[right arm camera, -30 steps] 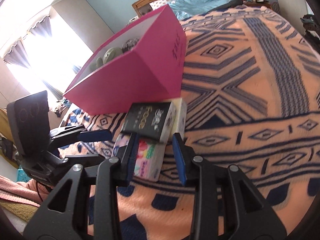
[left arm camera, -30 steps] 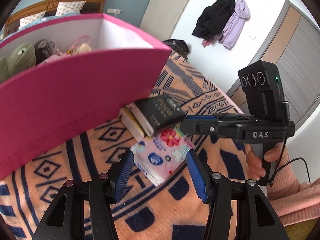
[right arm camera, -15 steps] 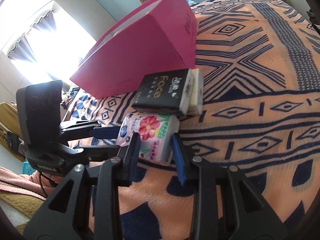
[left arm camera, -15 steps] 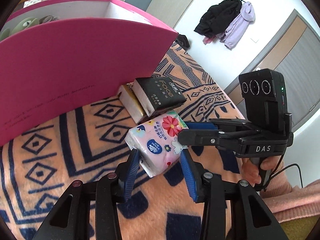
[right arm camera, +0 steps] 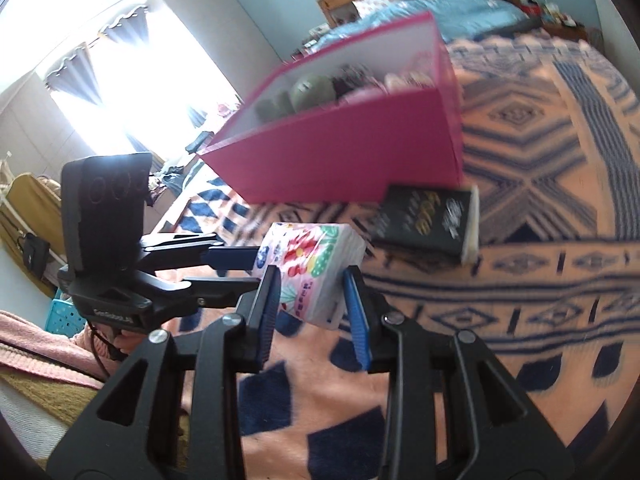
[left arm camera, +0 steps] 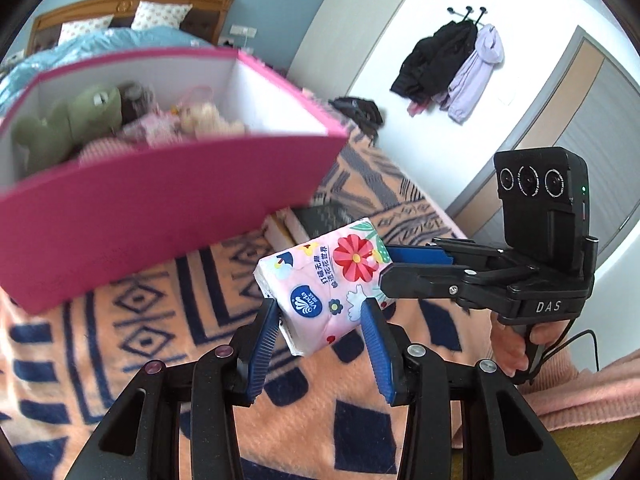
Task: Organize objects
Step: 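Carry the tissue pack into the box and open the left gripper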
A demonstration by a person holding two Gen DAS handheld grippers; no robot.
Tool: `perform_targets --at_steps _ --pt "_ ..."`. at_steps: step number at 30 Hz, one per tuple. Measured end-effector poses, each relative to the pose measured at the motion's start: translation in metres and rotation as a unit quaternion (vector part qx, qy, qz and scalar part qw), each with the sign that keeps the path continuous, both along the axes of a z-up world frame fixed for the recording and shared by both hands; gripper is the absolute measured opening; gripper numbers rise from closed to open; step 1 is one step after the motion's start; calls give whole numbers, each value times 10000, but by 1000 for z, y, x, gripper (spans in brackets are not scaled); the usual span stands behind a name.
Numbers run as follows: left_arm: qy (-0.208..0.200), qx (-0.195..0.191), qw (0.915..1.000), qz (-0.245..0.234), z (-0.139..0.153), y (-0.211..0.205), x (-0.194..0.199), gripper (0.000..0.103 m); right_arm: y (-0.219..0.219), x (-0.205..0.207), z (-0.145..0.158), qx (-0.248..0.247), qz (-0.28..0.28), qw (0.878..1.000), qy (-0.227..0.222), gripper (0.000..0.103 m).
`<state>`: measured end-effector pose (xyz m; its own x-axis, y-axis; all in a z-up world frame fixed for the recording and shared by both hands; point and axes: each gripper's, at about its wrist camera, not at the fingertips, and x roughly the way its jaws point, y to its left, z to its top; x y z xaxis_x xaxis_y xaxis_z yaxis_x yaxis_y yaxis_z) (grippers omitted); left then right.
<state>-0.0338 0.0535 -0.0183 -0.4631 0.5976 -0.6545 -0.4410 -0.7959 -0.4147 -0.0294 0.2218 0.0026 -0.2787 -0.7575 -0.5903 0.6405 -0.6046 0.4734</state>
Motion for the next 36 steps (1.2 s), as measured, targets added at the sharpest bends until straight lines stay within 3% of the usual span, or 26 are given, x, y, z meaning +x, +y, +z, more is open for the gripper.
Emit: perform_targets --at_steps 10,16,23,36 --pt "729 -31 9972 181 56 -14 -20 42 -11 -12 54 32 17 9972 748 36" --pt "879 -204 9955 294 73 -11 -47 42 -20 -40 73 120 -15 9947 1019 36" --pt "716 -283 9961 439 68 -14 -80 42 -31 -73 75 306 -93 9945 999 36" --pt "-70 -143 9988 466 32 -15 -118 42 -38 -109 51 707 -195 9959 527 36"
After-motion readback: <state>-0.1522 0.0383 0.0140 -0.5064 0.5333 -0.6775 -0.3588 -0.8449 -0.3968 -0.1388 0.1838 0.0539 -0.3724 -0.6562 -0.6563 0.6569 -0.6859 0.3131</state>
